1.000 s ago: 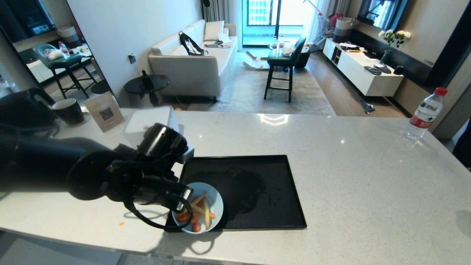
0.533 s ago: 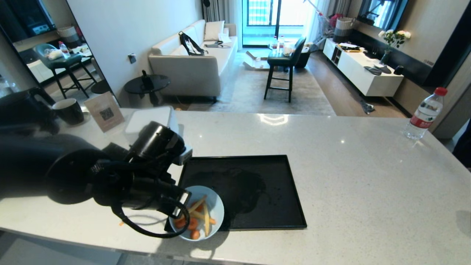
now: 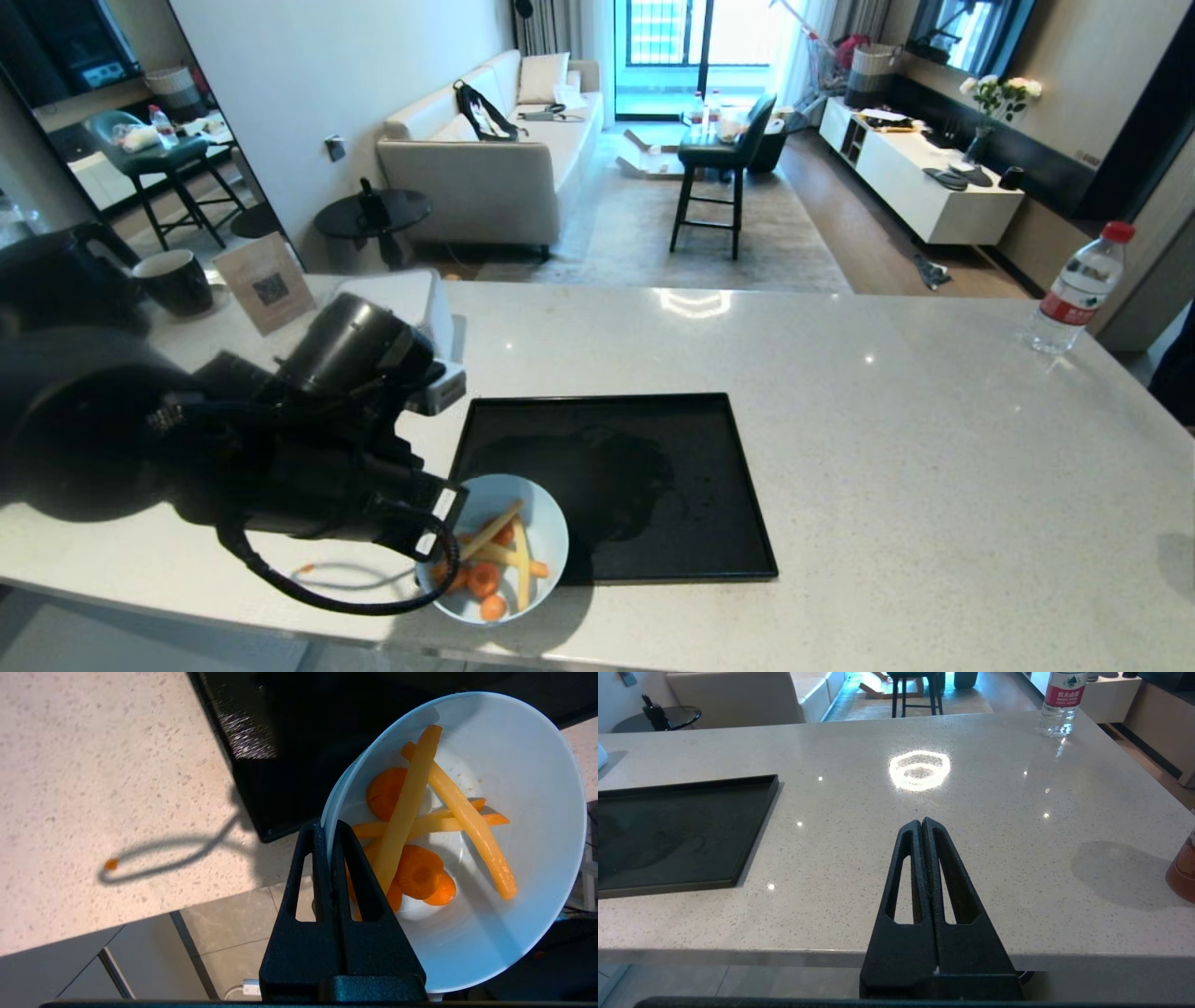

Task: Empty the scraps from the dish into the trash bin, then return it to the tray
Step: Move the bowl over the trash can

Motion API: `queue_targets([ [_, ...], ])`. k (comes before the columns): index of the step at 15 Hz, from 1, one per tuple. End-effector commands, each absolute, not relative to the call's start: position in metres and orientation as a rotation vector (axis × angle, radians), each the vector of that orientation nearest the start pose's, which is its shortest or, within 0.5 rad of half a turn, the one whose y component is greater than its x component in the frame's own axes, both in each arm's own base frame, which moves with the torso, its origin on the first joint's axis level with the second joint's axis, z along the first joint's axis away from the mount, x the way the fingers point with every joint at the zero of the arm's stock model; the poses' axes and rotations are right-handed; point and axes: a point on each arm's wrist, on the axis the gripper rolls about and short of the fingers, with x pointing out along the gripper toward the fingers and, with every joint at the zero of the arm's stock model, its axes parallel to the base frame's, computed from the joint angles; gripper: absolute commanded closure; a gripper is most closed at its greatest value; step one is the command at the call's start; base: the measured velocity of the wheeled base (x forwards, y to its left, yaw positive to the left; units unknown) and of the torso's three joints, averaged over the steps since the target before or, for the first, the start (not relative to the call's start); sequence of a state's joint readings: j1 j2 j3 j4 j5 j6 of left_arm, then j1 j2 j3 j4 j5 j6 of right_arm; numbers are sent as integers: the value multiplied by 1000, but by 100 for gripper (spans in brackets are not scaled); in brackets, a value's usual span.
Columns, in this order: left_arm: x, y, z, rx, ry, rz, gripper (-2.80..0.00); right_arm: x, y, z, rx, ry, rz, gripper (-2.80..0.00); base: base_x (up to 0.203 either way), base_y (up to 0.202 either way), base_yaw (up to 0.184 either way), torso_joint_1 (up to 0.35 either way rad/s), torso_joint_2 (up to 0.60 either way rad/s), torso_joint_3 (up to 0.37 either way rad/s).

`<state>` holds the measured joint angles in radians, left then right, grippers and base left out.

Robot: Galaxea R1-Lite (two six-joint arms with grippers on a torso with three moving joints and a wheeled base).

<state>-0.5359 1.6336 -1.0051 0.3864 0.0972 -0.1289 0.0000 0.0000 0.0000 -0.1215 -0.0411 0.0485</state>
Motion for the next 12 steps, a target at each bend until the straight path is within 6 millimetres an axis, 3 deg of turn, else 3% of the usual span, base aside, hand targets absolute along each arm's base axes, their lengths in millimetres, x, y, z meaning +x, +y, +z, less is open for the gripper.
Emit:
queue_targets([
  [1,221,-119,178,179,980,-306,0,-24,-1,88,52,-124,-38,0,0,0,0,0,0,0],
  [7,216,-68,188,68,960,-151,0,-24,-1,88,52,-124,-38,0,0,0,0,0,0,0],
  [12,194,-31,185,-26,966,-52,0,-24,-1,88,52,-124,-38,0,0,0,0,0,0,0],
])
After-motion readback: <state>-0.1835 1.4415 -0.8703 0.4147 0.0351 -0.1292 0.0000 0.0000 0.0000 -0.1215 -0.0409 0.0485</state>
